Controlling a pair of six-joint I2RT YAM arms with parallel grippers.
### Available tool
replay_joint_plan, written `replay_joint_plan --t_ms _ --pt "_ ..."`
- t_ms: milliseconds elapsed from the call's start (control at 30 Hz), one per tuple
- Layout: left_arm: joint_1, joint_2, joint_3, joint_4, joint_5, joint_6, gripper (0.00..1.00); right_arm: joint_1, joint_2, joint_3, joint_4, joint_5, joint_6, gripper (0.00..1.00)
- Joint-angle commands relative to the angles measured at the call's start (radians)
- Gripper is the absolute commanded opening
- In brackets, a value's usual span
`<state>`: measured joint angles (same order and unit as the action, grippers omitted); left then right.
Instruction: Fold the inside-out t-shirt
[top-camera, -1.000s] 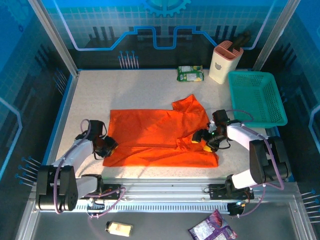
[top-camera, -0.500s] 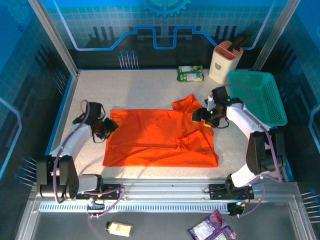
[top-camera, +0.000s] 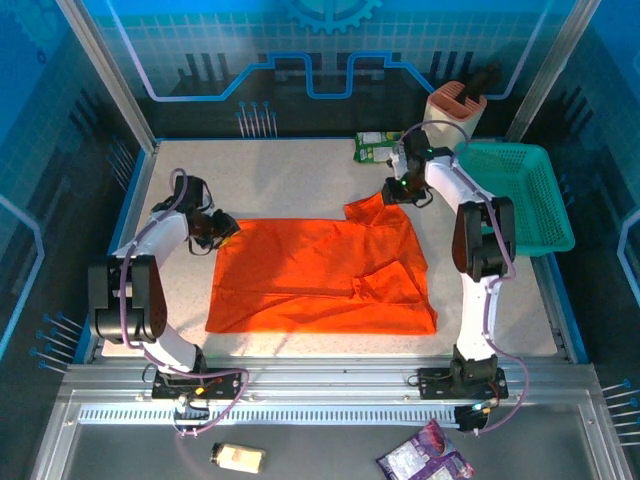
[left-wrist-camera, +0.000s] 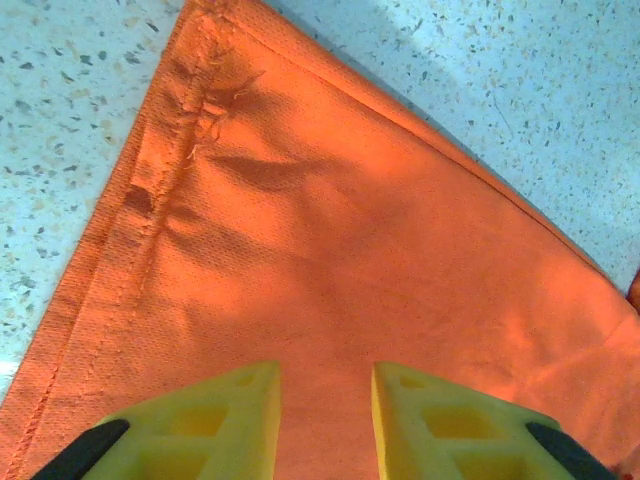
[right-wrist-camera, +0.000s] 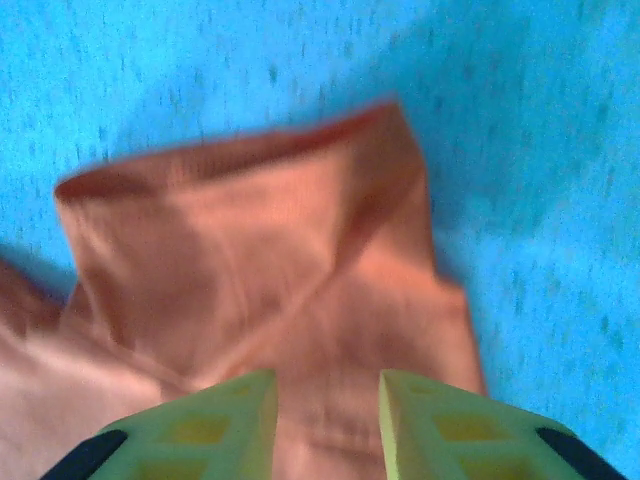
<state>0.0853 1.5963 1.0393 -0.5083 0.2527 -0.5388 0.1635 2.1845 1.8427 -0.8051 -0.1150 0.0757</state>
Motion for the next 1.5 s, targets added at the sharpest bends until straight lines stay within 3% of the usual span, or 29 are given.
replay_joint_plan --t_ms 0,233,667,1467 --pt "0.008 0.012 0.009 0.007 0.046 0.027 0.31 -0.009 0.088 0.138 -0.048 -0.031 -0.06 0.32" --pt "0.01 -0.009 -0.026 0.019 0.068 0.02 0.31 -0.012 0.228 0.312 -0.082 -0.078 -0.041 0.29" --pt "0.01 -0.01 -0.051 0.04 0.077 0.009 0.31 -0.013 0.249 0.309 -0.073 -0.014 -0.027 0.33" --pt "0.01 0.01 -0.059 0.063 0.103 0.002 0.32 -0.032 0.206 0.24 -0.068 -0.065 -0.042 0.39"
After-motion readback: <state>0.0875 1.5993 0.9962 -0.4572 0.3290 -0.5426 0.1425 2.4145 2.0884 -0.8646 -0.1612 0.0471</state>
